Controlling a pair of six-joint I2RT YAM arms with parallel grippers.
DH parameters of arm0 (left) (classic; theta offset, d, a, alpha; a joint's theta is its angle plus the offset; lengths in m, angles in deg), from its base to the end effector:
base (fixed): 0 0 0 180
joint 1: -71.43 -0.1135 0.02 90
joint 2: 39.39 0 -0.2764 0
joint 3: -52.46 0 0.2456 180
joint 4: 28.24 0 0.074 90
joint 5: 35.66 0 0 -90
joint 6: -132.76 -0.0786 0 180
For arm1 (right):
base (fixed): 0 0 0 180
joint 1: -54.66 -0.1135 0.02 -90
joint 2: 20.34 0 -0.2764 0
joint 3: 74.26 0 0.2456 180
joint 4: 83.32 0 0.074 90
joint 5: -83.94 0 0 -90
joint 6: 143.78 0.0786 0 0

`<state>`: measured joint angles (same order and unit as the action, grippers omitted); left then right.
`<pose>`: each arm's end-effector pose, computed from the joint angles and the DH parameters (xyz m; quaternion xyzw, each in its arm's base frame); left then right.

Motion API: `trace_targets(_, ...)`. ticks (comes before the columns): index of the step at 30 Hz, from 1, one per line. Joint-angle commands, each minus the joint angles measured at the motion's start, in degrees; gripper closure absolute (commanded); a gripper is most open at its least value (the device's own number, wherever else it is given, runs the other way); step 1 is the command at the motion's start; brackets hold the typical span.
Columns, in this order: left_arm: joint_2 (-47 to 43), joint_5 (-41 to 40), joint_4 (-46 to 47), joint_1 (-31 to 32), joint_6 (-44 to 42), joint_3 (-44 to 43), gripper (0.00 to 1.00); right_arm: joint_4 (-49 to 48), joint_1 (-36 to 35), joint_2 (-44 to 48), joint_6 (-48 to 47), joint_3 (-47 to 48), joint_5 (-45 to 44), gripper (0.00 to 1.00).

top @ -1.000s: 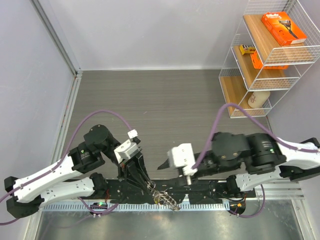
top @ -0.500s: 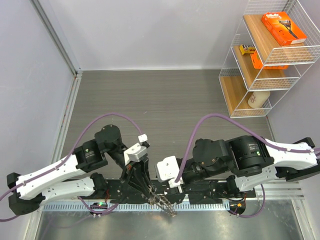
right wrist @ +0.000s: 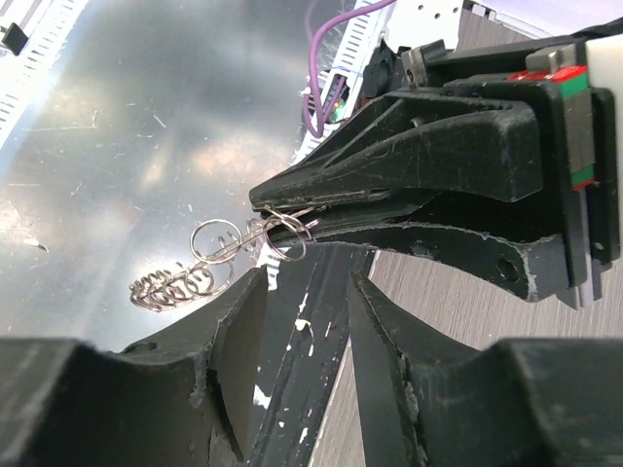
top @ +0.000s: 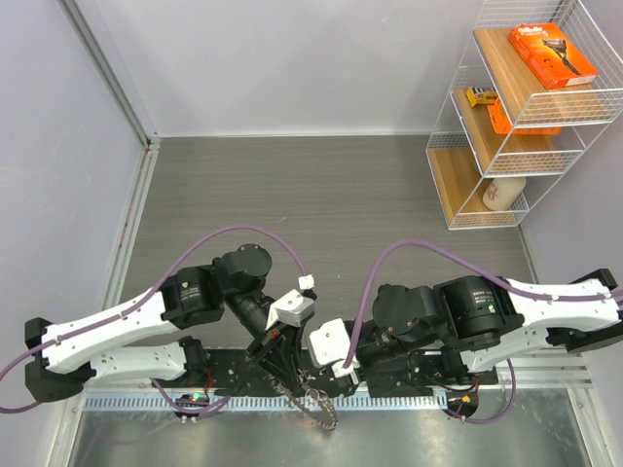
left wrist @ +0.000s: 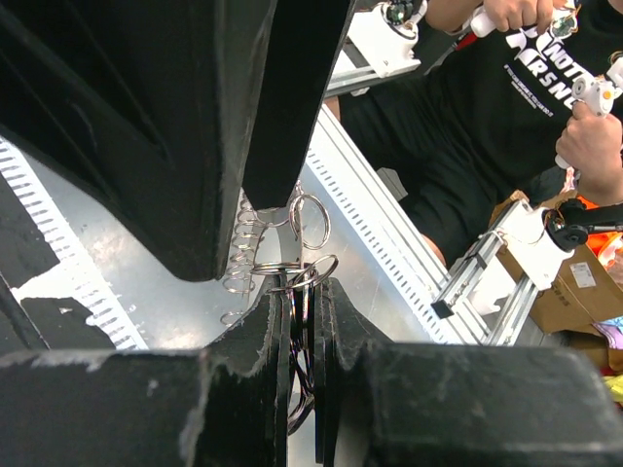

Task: Put the keys on the keyring

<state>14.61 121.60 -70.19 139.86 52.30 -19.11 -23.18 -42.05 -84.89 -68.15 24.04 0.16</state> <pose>0.0012 -0.2003 0.3682 0.6053 0.4619 -0.6457 0.0579 -0.0367 0.2391 0.4319 -0.7159 0.4566 0.3811 0.3658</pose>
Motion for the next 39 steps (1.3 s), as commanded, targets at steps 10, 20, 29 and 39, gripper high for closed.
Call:
trace_targets(10,2.78,-0.82,-1.45,1.89,-1.98,-5.15,1.00,-6.80,-0.76,2.42,-0.13,-3.48,0.11,0.57)
trace_targets(20,1.73,-1.35,1.09,1.80,-0.58,-4.80,1.00,-7.50,-2.17,1.89,0.04,-4.79,-0.77,0.65)
trace_targets(29,0.85,-1.26,2.41,1.89,0.22,-4.53,1.00,-7.33,-2.96,0.75,0.04,-4.79,-2.00,0.73)
trace_targets(39,-0.82,-2.93,0.48,1.89,-1.19,-4.01,1.00,-7.68,-4.01,2.06,0.31,-5.06,-1.48,0.95)
